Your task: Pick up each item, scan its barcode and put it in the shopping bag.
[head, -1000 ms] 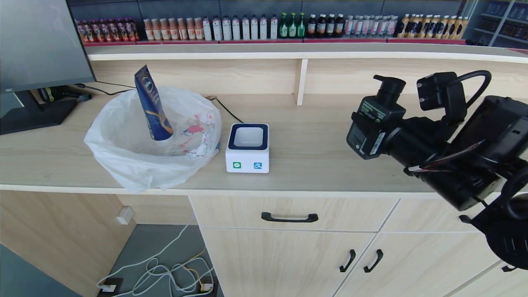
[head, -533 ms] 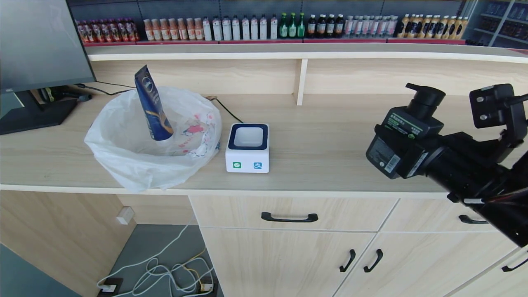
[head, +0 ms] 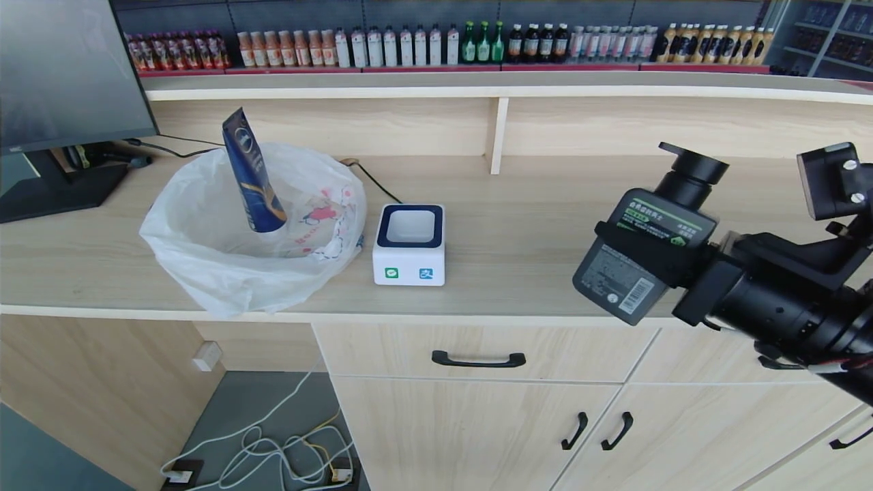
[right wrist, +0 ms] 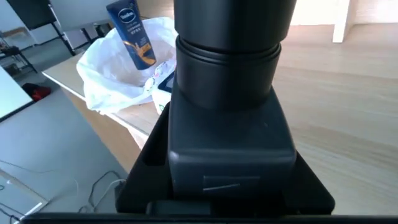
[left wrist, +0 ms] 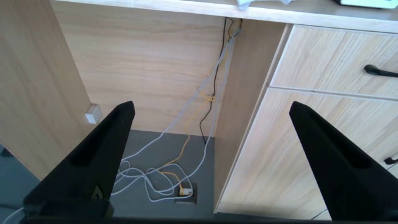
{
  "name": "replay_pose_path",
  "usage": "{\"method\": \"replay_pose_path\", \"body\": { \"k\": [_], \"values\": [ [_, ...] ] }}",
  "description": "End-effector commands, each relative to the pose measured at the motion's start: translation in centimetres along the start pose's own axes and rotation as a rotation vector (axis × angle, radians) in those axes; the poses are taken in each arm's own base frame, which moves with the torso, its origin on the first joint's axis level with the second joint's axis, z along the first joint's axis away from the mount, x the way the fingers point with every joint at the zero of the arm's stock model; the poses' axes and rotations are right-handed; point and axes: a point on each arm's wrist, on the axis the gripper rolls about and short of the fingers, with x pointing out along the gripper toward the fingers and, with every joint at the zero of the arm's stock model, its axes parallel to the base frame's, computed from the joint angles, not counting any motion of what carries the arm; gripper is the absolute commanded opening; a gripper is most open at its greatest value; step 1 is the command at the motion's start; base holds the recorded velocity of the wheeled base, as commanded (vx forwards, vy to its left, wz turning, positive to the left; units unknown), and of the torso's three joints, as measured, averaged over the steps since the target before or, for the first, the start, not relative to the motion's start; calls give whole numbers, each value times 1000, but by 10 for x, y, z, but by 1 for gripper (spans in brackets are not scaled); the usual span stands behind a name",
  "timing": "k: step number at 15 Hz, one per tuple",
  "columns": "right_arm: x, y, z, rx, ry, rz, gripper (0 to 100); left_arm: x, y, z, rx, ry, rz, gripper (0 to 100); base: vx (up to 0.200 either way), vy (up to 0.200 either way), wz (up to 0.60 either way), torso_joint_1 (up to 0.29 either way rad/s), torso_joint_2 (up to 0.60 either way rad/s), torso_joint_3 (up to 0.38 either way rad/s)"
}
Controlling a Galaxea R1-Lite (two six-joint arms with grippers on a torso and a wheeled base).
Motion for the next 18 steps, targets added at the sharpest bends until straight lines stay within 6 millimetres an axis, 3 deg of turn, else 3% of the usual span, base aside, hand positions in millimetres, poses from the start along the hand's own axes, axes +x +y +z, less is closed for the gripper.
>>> {"method": "replay_pose_path", "body": {
  "k": [1,2,4,5,7,11,18],
  "values": [
    [4,1,-2,14,5,40,0,0,0,0,-1,0,0,100,0,0,0,0,0,0],
    [8,7,-6,16,-9,126,0,0,0,0,1,0,0,100,0,0,0,0,0,0],
    [8,7,-6,16,-9,126,0,0,0,0,1,0,0,100,0,0,0,0,0,0],
    [25,42,-12,128,-100,331,0,0,0,0,-1,0,0,100,0,0,0,0,0,0],
    [30,59,-19,224,-130,423,0,0,0,0,-1,0,0,100,0,0,0,0,0,0],
    [27,73,-13,413,-109,498,0,0,0,0,1,0,0,100,0,0,0,0,0,0],
    [19,96,2,559,-106,612,0,0,0,0,-1,0,0,100,0,0,0,0,0,0]
  ]
}}
